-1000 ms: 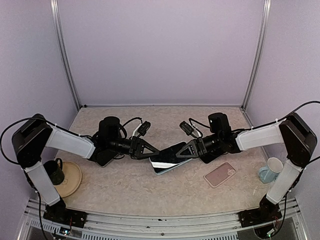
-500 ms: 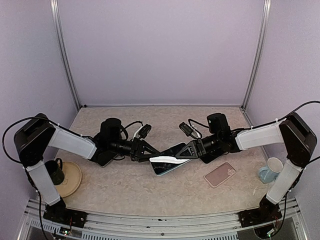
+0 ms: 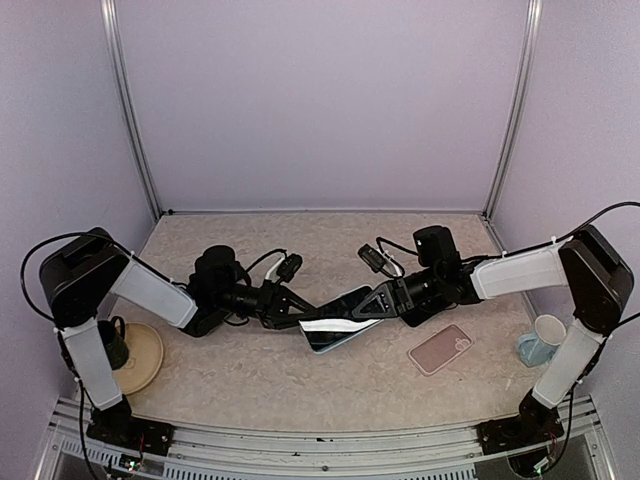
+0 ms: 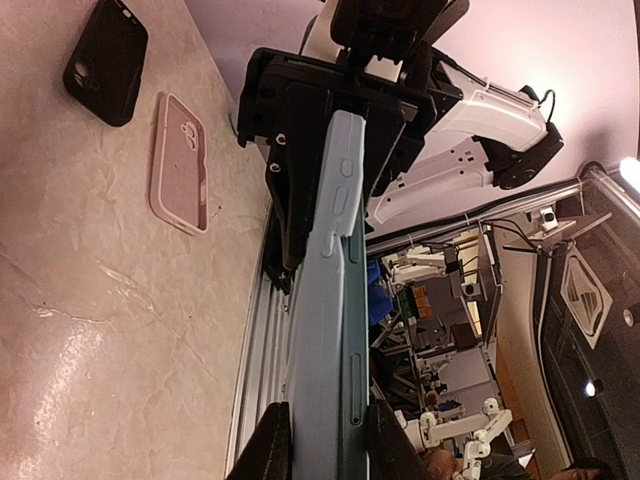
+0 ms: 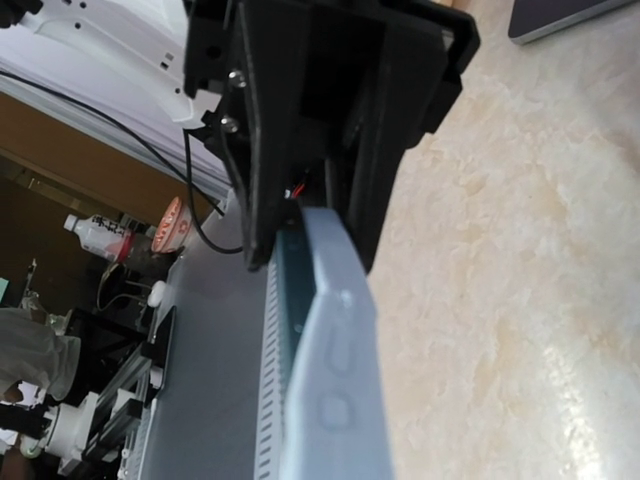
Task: Put the phone into the phone case
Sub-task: Press the phone case against the phone.
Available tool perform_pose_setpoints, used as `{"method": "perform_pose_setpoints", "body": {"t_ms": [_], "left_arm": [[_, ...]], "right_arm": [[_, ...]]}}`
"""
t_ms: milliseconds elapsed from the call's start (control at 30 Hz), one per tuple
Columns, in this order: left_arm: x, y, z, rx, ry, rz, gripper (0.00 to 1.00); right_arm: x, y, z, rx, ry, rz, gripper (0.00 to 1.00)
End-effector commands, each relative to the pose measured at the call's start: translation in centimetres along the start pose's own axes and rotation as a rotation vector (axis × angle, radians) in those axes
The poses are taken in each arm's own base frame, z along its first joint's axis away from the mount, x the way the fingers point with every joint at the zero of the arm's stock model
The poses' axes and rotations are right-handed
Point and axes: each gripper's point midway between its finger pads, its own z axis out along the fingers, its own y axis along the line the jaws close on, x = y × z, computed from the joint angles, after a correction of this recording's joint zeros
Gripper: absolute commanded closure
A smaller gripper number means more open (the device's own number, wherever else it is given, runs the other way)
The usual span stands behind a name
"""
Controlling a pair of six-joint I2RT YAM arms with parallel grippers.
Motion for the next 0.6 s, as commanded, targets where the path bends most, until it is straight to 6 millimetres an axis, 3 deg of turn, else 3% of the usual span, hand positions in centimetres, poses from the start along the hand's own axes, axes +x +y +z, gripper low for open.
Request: {"method": "perform_pose_setpoints", "body": {"t_ms": [0, 200, 433, 567], "left_arm": [[1.2, -1.2, 0.9, 0.052, 0.053, -0.033, 0.96], [1.1, -0.6, 0.7, 0.033, 0.041, -0.049, 1.00], [-0.6, 1.6, -1.0, -0.131, -0.033, -0.017, 1.00], [-1.3, 1.5, -1.2, -0.185, -0.050, 0.042, 1.00]], "right_arm": [[-2.4, -1.0, -0.2, 0.081, -0.067, -0.098, 0.90], [-2.7, -1.6, -0.3, 0.097, -0.073, -0.042, 0.82], [-2.5, -1.9, -0.6, 0.072, -0.079, 0.062, 0.61], [-1.9, -1.6, -0.5, 0.030, -0.082, 0.096, 0.60]]}}
